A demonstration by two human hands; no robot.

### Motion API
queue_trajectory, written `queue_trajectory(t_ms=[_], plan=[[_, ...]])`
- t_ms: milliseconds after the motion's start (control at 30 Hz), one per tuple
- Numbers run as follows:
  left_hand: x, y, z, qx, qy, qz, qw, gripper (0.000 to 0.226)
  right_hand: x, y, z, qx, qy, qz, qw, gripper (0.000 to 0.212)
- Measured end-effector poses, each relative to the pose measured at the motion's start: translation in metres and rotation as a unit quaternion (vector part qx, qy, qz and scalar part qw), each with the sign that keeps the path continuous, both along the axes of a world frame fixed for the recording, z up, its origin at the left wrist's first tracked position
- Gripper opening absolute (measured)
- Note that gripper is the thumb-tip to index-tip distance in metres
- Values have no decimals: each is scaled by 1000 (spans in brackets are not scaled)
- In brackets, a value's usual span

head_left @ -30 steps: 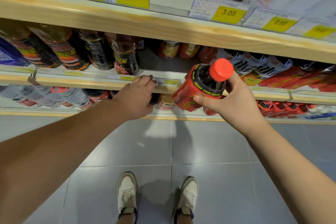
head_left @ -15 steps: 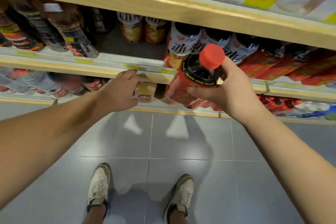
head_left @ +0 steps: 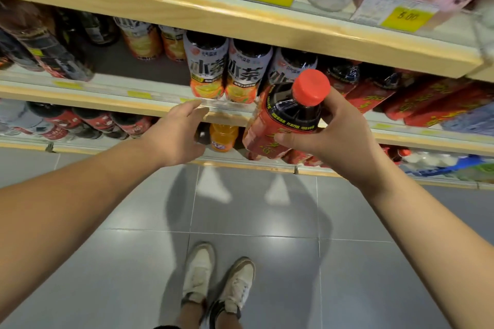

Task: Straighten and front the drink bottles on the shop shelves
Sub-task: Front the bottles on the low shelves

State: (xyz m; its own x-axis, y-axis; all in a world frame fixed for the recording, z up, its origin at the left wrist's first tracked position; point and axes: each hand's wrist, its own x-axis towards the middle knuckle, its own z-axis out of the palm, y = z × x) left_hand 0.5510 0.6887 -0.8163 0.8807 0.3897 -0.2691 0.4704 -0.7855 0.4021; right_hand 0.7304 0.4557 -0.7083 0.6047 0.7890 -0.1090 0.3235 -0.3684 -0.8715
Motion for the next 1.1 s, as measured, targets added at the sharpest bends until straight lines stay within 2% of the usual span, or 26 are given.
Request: queue_trajectory(t_ms=[100, 200, 333, 467, 567, 633, 800, 933, 1033, 1100], plan=[[25, -7, -4, -9, -5, -32, 999, 69, 12, -12, 0, -7, -11, -16, 1000, 69], [46, -13, -5, -17, 8, -28, 999, 73, 27, -23, -3, -23, -44, -34, 998, 72], [67, -24, -8, -19, -1, -41, 999, 73, 46, -38, -8, -43, -34, -54, 997, 74], [91, -35, -16, -32, 17, -43, 998, 77, 67, -54, -9, -41, -63, -72, 995, 78], [103, -46, -22, -50, 22, -26, 998, 82, 77, -67, -16, -24, -35, -72, 996, 75], [109, -56, -24, -30, 39, -28, 998, 82, 87, -76, -21, -13, -23, -69, 997, 75], [131, -87, -25, 15, 58, 26, 998, 80, 120, -103, -27, -17, -31, -50, 998, 80], [149, -125, -29, 17, 54, 65, 996, 79, 148, -129, -24, 6, -24, -32, 999, 79], [164, -151, -30, 25, 74, 113, 990, 86, 173, -146, -23, 4, -25, -11, 1000, 84], [173, -166, -28, 19, 84, 102, 991, 88, 187, -155, -21, 3, -23, 1, 1000, 84]])
